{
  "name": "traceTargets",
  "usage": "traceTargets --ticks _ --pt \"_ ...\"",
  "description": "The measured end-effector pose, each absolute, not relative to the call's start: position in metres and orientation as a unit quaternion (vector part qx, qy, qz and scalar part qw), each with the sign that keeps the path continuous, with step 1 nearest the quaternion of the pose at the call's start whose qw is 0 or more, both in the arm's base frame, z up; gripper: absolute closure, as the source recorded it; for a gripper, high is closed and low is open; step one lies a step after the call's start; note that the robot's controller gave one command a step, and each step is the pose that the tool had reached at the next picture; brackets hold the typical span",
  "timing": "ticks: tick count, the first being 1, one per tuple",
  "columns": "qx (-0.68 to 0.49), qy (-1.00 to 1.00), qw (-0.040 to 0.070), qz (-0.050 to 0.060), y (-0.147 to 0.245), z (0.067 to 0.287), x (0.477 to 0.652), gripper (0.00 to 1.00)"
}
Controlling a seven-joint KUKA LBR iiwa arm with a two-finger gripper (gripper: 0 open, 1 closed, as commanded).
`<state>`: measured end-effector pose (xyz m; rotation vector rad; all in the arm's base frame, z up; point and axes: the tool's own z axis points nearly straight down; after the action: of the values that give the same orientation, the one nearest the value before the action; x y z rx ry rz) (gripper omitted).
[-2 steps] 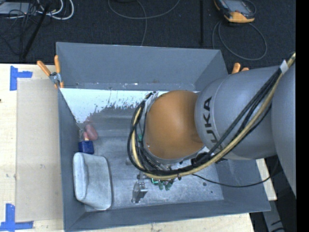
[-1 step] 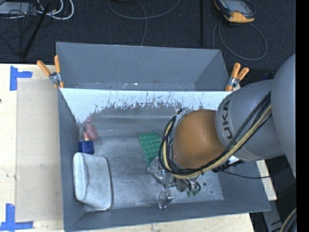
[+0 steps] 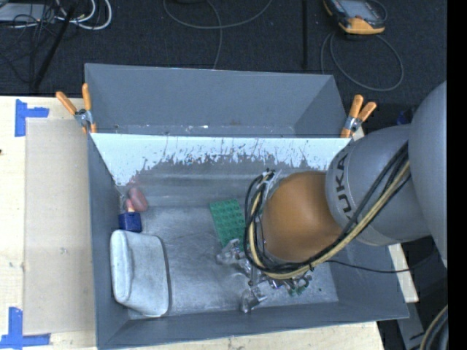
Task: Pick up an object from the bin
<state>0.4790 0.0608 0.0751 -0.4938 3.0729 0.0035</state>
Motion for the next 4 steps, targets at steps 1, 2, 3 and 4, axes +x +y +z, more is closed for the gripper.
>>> traceTargets --ticks 1,2,3,4 --pt "-0.157 0.988 0.006 0.001 0.06 0.074 0.475 1.0" --pt "-0.156 0.988 0.014 0.001 0.06 0.075 0.479 0.0" --pt "-0.156 0.988 0.006 0.001 0.059 0.074 0.475 1.0" --pt "-0.116 0.993 0.001 -0.002 -0.028 0.094 0.483 1.0"
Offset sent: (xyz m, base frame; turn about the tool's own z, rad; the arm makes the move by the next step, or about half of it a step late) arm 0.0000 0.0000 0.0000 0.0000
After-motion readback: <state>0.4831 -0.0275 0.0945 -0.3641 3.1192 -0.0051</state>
